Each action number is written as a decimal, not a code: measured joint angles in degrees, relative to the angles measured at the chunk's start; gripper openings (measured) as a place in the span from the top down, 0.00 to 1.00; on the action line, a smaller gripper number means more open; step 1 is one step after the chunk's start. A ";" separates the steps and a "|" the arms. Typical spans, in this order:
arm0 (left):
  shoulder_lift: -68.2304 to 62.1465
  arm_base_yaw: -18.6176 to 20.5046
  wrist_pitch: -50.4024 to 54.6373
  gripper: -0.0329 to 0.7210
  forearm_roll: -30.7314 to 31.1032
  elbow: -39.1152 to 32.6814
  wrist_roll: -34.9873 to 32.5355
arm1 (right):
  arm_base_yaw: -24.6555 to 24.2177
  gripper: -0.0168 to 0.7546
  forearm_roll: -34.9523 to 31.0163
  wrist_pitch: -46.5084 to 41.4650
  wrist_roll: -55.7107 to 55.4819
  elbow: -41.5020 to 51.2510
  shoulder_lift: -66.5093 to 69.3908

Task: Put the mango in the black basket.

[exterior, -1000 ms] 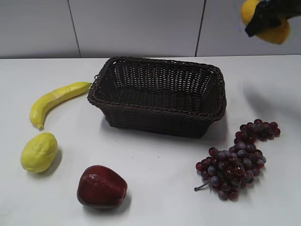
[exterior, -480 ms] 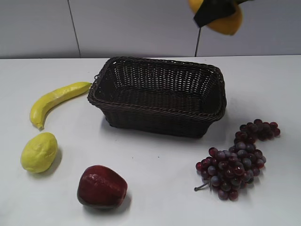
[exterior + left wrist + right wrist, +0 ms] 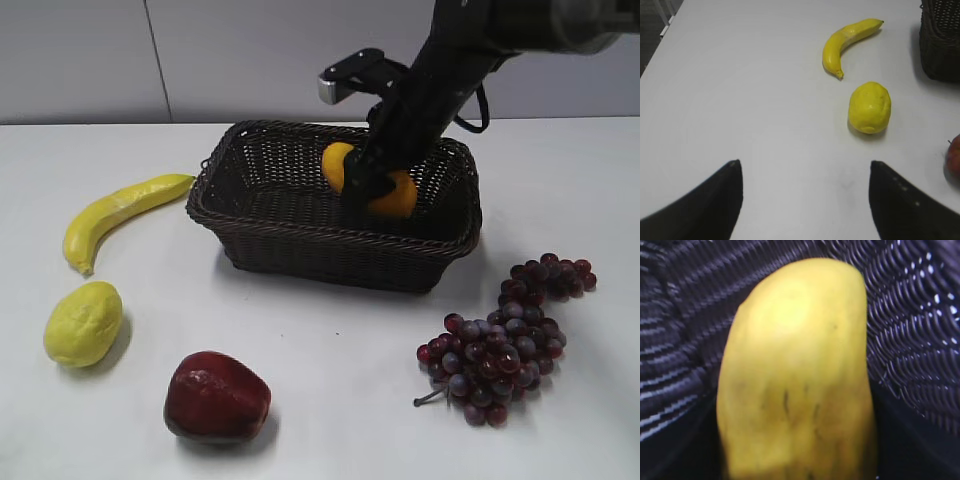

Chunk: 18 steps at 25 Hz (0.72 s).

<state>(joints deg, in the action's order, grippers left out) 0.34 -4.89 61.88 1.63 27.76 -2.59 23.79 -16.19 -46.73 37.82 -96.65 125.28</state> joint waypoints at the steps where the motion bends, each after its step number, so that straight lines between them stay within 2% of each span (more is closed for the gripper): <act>1: 0.00 0.00 0.00 0.17 0.00 0.00 0.00 | 0.00 0.23 0.71 0.80 -0.57 0.00 0.89; 3: 0.00 0.00 0.00 0.17 0.00 0.00 0.00 | 0.00 0.22 1.15 2.00 -1.73 0.00 1.90; 6: 0.00 0.00 0.00 0.17 0.00 0.00 0.00 | 0.00 0.14 1.26 1.90 -2.13 -0.25 2.22; 12: 0.00 0.00 0.00 0.17 0.00 -0.06 0.00 | 0.00 0.13 5.50 -3.01 -6.36 -3.89 -0.90; 18: 0.00 0.00 0.00 0.17 0.00 -0.06 0.00 | 0.00 0.15 8.72 -9.26 -12.79 -6.02 -13.68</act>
<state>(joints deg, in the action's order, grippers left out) 0.34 -4.89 61.88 1.63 27.69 -2.59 23.79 -7.47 -55.99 25.03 -102.68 111.60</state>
